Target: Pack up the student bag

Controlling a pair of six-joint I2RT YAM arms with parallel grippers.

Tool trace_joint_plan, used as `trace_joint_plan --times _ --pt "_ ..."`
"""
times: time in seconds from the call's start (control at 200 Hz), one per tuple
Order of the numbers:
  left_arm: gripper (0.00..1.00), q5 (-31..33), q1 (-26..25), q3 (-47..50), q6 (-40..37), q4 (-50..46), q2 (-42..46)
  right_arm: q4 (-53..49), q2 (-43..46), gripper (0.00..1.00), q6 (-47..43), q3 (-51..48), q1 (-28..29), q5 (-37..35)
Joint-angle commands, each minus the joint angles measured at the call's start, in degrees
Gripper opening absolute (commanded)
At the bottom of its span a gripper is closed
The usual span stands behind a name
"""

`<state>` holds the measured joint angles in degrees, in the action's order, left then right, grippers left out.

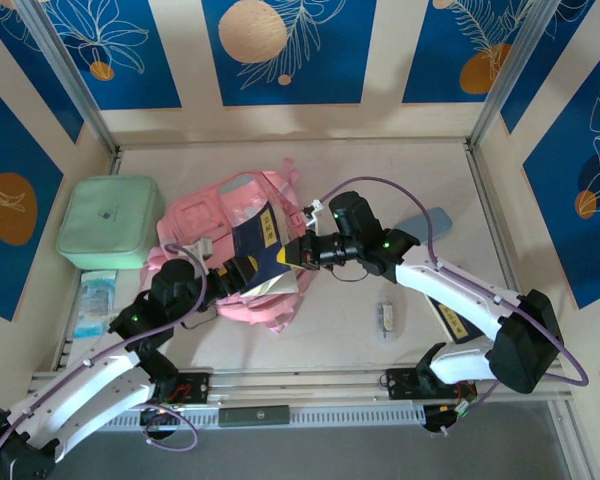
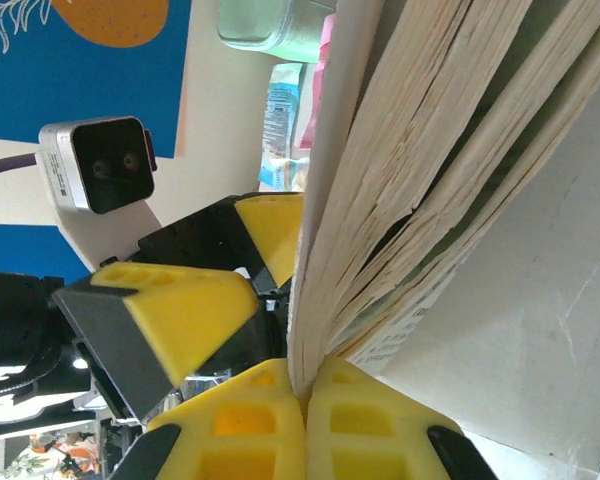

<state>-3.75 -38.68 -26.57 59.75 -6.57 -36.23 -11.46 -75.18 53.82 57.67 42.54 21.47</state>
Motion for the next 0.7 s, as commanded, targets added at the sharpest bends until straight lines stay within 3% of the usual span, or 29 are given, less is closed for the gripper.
trace_joint_plan --times 0.0,0.695 --pt "0.82 -2.86 0.63 1.92 4.17 9.23 0.19 4.67 1.17 0.00 1.30 -1.10 0.28 2.13" --pt "0.54 -5.76 0.75 -1.73 5.43 15.65 -0.98 4.62 2.93 0.00 -1.61 -5.97 -5.53 6.16"
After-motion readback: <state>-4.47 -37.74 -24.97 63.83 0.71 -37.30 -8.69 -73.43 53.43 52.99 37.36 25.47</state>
